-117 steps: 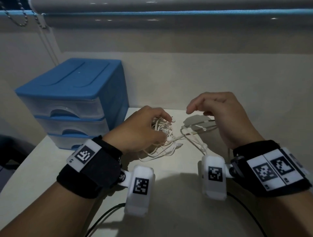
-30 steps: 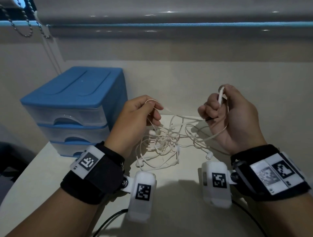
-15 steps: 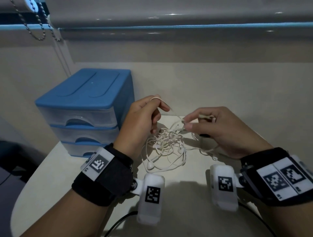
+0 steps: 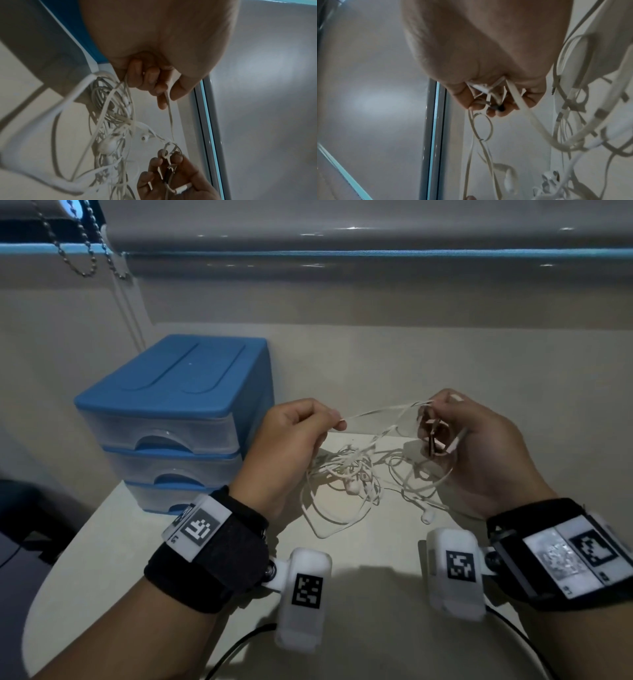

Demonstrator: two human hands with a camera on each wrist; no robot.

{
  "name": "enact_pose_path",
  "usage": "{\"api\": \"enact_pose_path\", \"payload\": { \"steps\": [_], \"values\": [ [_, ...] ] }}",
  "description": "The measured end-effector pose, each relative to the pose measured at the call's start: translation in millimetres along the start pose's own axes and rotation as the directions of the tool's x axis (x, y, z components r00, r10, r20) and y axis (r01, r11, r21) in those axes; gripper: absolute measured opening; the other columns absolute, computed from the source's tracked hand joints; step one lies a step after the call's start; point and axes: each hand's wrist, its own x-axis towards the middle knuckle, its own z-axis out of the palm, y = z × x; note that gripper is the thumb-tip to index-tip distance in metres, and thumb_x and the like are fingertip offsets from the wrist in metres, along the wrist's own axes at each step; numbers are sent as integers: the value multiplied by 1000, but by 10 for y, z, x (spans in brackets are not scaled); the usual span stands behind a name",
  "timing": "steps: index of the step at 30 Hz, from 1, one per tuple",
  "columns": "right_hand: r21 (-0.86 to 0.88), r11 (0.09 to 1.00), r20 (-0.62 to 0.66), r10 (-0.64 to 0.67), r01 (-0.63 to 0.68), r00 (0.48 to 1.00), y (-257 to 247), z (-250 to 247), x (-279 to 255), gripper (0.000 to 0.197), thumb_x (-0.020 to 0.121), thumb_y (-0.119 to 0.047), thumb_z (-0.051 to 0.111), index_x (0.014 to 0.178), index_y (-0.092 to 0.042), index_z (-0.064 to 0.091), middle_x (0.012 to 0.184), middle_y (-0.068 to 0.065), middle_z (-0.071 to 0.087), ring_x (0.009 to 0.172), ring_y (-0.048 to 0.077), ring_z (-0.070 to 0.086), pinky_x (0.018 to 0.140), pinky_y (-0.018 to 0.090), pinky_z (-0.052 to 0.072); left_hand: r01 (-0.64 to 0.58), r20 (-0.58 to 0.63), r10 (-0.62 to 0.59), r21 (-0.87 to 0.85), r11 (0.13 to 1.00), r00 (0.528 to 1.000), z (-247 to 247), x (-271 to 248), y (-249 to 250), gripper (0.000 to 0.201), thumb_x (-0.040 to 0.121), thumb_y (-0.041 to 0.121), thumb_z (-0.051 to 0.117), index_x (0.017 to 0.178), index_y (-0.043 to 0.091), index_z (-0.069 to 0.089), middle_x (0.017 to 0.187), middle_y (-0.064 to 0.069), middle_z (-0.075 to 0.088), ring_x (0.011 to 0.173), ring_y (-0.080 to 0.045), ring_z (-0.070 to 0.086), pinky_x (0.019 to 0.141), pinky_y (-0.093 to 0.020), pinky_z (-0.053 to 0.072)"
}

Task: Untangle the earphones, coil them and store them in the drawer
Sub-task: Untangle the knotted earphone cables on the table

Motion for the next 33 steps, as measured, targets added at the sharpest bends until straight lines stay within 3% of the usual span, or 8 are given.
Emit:
{"api": "enact_pose_path", "payload": {
  "steps": [3, 6, 9, 14, 16, 25, 29, 33],
  "values": [
    [29, 999, -15, -16, 17, 1000, -23, 13, -14, 23, 93, -9, 43, 72, -15, 47, 90, 9, 70, 87, 19, 61, 65, 25, 43, 20, -6, -21, -92, 996, 1000, 5, -2, 16, 19, 97, 7, 56, 92, 0, 74, 61, 0, 37, 45, -8, 26, 43, -20, 21],
    [133, 991, 61, -4, -4, 998, -48, 23, -39, 21, 94, -11, 39, 74, -15, 43, 117, 23, 70, 106, 26, 64, 73, 31, 42, 18, 18, -16, -109, 994, 1000, 1, -1, 21, 23, 95, -1, 53, 102, 5, 73, 63, -2, 42, 51, -10, 33, 48, -22, 26],
    [174, 983, 60, 40, -50, 997, -44, 25, -29, 21, 97, -16, 41, 76, -17, 46, 99, 20, 69, 95, 23, 70, 67, 28, 41, 2, 115, -5, 26, 1000, 993, 7, -6, -5, 27, 91, -6, 58, 105, 12, 73, 69, -4, 47, 58, -12, 43, 56, -23, 38],
    [186, 979, 38, 76, -81, 996, -30, 32, -3, 25, 99, -20, 43, 74, -18, 48, 81, 13, 60, 67, 21, 55, 59, 27, 43, -51, 301, -63, 357, 933, 951, -3, -23, -83, 29, 85, 3, 76, 104, 25, 76, 81, 10, 63, 71, -4, 57, 71, -18, 47],
    [185, 980, 38, 63, -69, 997, -25, 47, 8, 25, 99, -18, 44, 75, -17, 49, 78, 13, 57, 65, 21, 53, 58, 28, 41, -48, 315, -84, 391, 919, 945, -15, -23, -107, 24, 87, 9, 77, 103, 27, 77, 80, 13, 67, 73, -2, 60, 73, -19, 49],
    [17, 998, 54, 67, -68, 996, 43, 22, 51, 21, 98, -21, 47, 77, -18, 49, 67, 9, 44, 63, 21, 42, 62, 34, 30, -69, 301, -88, 474, 878, 949, -55, -4, -125, 13, 88, 9, 76, 89, 21, 81, 74, 2, 76, 66, -7, 66, 72, -30, 57],
    [-123, 991, 81, 65, -55, 995, 86, 76, 15, 17, 92, -21, 60, 81, -19, 47, 71, 7, 37, 62, 17, 41, 65, 35, 34, -87, 316, -96, 517, 851, 944, -74, -1, -150, 12, 88, 8, 76, 84, 18, 80, 72, 4, 76, 64, -4, 66, 75, -33, 60],
    [-257, 965, 195, 99, -47, 976, 117, 110, -48, 27, 84, -4, 72, 98, -13, 50, 64, 2, 47, 51, 15, 49, 49, 27, 47, -128, 315, -27, 461, 878, 949, -19, -18, -109, 8, 98, 21, 68, 92, 18, 72, 85, -1, 75, 74, -15, 67, 73, -35, 54]
  ]
}}
